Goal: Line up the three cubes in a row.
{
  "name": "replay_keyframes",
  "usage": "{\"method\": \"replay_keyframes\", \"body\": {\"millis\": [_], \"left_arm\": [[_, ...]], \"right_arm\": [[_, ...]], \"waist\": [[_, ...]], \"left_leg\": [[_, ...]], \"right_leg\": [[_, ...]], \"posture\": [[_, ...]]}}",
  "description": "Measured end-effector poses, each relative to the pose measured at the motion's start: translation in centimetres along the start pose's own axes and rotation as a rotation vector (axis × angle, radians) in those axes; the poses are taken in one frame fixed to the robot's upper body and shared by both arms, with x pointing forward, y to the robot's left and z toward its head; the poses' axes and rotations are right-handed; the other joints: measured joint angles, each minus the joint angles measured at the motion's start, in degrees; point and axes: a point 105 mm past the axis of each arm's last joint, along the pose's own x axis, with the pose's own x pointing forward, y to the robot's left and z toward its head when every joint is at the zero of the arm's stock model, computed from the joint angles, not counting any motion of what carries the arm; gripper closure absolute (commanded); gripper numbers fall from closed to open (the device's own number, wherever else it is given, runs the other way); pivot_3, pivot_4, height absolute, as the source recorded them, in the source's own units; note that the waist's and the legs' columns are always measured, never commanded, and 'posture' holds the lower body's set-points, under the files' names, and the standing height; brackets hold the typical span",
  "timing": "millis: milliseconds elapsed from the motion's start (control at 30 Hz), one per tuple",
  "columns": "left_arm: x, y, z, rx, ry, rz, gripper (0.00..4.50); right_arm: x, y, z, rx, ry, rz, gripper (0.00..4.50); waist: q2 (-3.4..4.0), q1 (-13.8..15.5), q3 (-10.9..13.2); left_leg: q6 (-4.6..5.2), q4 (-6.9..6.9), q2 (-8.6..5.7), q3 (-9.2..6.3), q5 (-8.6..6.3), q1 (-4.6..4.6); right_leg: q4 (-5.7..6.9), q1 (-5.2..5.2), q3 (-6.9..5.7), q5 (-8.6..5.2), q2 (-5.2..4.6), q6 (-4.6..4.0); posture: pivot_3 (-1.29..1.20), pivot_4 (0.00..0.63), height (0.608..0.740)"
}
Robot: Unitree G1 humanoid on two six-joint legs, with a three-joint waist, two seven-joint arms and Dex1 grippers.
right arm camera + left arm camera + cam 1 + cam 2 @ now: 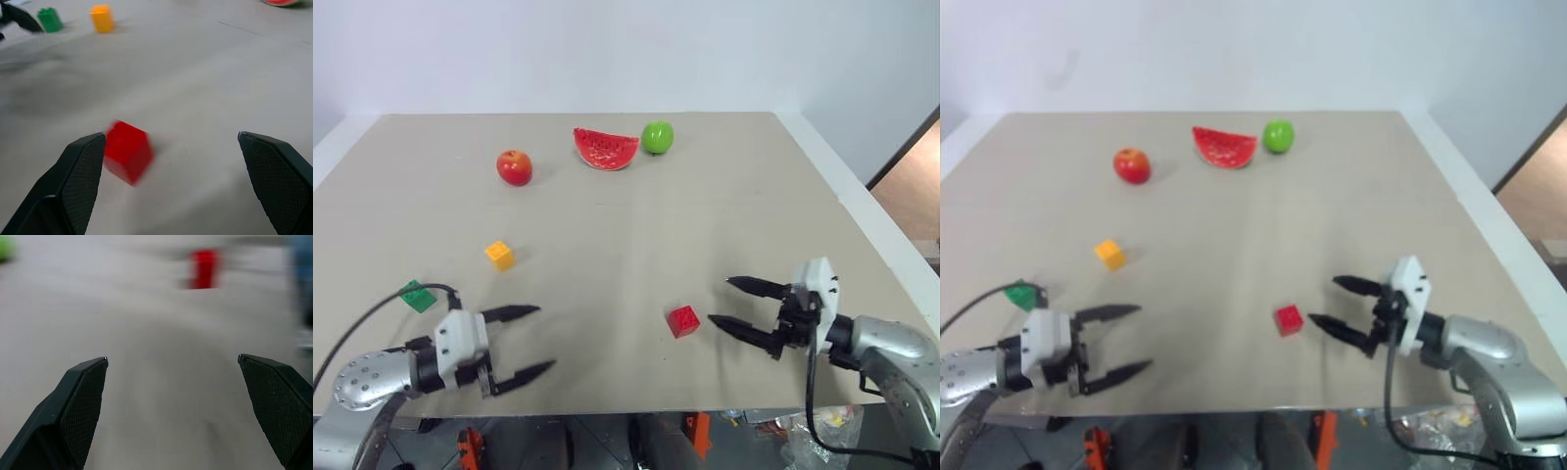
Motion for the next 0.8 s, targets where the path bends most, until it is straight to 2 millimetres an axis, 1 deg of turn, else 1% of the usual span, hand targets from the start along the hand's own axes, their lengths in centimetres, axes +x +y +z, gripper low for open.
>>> {"method": "replay_keyframes", "body": {"millis": [67, 200, 300, 433, 667, 800], "left_arm": [[0.2, -0.6, 0.1, 0.011, 0.008, -0.047, 0.08], [0.6, -0.9, 0.2, -0.011, 0.001, -0.096, 0.08], [1.1, -1.1, 0.4, -0.011, -0.004, -0.138, 0.08], [1.9, -1.0, 0.9, 0.005, -0.023, -0.166, 0.08], [2.0, -0.9, 0.9, 0.001, -0.021, -0.167, 0.08], [1.9, -1.0, 0.7, -0.007, -0.018, -0.158, 0.08]], "right_arm": [[0.5, 0.8, 0.0, 0.009, -0.002, 0.002, 0.0], [0.6, 1.5, -0.4, 0.037, 0.02, -0.011, 0.0], [0.8, 1.3, -0.6, 0.039, 0.025, -0.039, 0.0], [1.9, 1.2, -1.0, 0.045, 0.026, -0.065, 0.0], [2.7, 1.4, -1.7, 0.066, 0.035, -0.074, 0.0], [3.1, 1.9, -2.4, 0.081, 0.048, -0.065, 0.0]], "waist": [[0.01, 0.1, 0.0], [0.0, 0.1, 0.0], [-0.01, 0.0, 0.0], [-0.02, 0.0, 0.0], [-0.02, 0.0, 0.0], [-0.02, 0.0, 0.0]], "left_leg": [[0.0, 0.03, -0.01, 0.0, 0.0, 0.02], [0.0, 0.12, -0.05, 0.09, 0.01, 0.03], [0.0, 0.14, -0.08, 0.15, 0.01, 0.04], [0.0, 0.12, -0.06, 0.15, 0.01, 0.02], [0.02, 0.07, -0.05, 0.11, -0.01, 0.0], [0.02, 0.08, -0.06, 0.11, -0.01, 0.0]], "right_leg": [[0.0, 0.0, 0.0, 0.0, -0.01, -0.02], [0.0, 0.03, 0.03, -0.05, -0.02, -0.1], [-0.02, 0.03, 0.1, -0.02, -0.03, -0.06], [-0.02, 0.0, 0.1, -0.02, -0.01, -0.06], [-0.02, -0.02, 0.06, 0.02, -0.01, 0.02], [-0.02, -0.02, 0.07, -0.03, -0.01, -0.05]], "posture": [[0.0, 0.15, 0.74], [0.0, 0.15, 0.74], [0.0, 0.15, 0.74], [0.0, 0.15, 0.74], [0.0, 0.15, 0.74], [0.0, 0.15, 0.74]]}}
